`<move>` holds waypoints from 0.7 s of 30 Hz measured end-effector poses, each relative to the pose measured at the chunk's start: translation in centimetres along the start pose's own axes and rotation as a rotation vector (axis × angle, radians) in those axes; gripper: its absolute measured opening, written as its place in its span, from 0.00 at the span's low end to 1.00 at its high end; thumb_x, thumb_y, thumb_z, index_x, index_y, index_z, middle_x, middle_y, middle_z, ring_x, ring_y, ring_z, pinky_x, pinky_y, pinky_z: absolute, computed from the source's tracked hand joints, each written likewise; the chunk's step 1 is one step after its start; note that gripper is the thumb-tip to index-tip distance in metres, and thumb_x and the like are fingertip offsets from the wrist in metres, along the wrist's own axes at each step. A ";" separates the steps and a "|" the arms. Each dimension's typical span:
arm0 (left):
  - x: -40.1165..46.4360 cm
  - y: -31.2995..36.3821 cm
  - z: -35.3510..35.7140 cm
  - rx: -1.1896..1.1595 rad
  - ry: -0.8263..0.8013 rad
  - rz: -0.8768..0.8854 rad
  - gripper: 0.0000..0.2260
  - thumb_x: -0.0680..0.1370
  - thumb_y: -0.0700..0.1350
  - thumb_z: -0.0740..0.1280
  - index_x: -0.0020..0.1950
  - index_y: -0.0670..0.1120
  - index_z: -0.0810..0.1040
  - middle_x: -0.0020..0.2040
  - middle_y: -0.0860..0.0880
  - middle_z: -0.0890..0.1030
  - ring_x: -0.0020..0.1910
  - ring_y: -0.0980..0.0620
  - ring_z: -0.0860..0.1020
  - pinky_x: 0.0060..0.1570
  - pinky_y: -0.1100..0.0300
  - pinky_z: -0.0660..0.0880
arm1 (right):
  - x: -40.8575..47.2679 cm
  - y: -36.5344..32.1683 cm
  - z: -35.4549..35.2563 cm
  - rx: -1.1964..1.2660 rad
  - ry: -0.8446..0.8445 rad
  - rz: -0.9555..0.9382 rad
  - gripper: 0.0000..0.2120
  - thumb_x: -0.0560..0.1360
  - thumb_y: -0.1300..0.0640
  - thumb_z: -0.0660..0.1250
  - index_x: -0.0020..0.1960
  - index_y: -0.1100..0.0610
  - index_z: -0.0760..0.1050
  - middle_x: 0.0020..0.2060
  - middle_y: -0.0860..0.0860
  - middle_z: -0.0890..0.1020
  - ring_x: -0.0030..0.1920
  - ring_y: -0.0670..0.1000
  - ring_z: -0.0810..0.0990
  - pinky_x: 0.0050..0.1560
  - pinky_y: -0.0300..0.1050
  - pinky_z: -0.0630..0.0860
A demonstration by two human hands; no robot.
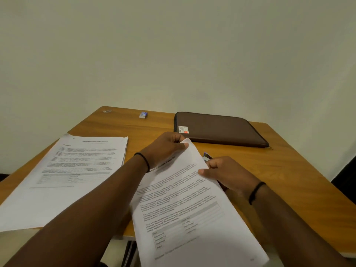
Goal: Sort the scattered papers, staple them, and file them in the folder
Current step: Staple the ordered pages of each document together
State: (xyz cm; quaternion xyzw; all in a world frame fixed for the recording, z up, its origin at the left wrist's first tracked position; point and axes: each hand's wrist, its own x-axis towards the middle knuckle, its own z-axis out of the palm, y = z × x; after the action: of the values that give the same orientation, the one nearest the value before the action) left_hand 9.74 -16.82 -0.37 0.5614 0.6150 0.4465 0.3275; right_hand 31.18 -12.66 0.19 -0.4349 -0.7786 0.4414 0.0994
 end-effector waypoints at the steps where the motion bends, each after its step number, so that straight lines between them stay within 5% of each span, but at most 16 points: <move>1: -0.1 0.5 -0.2 0.035 0.035 0.023 0.08 0.81 0.44 0.66 0.46 0.42 0.79 0.43 0.49 0.81 0.40 0.56 0.79 0.44 0.57 0.77 | -0.6 -0.6 -0.4 0.009 0.035 -0.032 0.12 0.77 0.52 0.71 0.47 0.62 0.81 0.42 0.51 0.87 0.42 0.52 0.86 0.47 0.52 0.83; 9: -4.3 0.8 -7.4 0.216 0.526 0.052 0.16 0.77 0.61 0.66 0.57 0.50 0.76 0.54 0.49 0.79 0.51 0.52 0.79 0.45 0.58 0.75 | -2.9 -8.3 -3.8 -0.011 0.302 -0.286 0.08 0.78 0.55 0.69 0.41 0.56 0.81 0.34 0.48 0.84 0.33 0.45 0.79 0.35 0.35 0.74; 13: -8.6 -0.2 -13.2 0.197 0.679 -0.045 0.17 0.78 0.59 0.67 0.56 0.47 0.74 0.49 0.51 0.78 0.45 0.55 0.76 0.41 0.60 0.71 | 0.3 -11.1 -2.5 0.218 0.266 -0.260 0.18 0.74 0.52 0.72 0.45 0.68 0.75 0.39 0.58 0.78 0.40 0.54 0.76 0.44 0.48 0.72; 15: -10.8 -0.8 -15.9 0.188 0.755 -0.149 0.16 0.79 0.59 0.66 0.48 0.46 0.74 0.42 0.53 0.75 0.38 0.55 0.73 0.39 0.57 0.68 | 2.1 -11.9 0.0 0.355 0.221 -0.237 0.12 0.76 0.55 0.71 0.47 0.64 0.76 0.42 0.59 0.79 0.43 0.55 0.76 0.47 0.50 0.76; 18: -13.9 -2.6 -19.7 0.263 0.815 -0.335 0.23 0.81 0.57 0.62 0.37 0.39 0.74 0.33 0.41 0.75 0.34 0.41 0.72 0.35 0.55 0.64 | 4.0 -13.7 5.2 0.541 0.148 -0.163 0.06 0.81 0.59 0.66 0.46 0.61 0.77 0.45 0.57 0.82 0.43 0.55 0.81 0.42 0.46 0.81; 21: -16.3 -5.4 -22.0 0.234 0.795 -0.466 0.30 0.83 0.58 0.58 0.48 0.29 0.76 0.49 0.30 0.80 0.44 0.36 0.79 0.47 0.48 0.75 | 6.5 -15.3 10.6 0.554 0.150 -0.062 0.08 0.81 0.56 0.65 0.50 0.61 0.76 0.47 0.56 0.81 0.45 0.56 0.81 0.47 0.50 0.80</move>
State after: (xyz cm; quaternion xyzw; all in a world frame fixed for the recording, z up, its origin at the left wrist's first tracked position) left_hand -9.76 -36.69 1.62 0.2271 0.8484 0.4692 0.0927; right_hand 12.54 -17.57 4.23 -0.3985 -0.6317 0.6006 0.2853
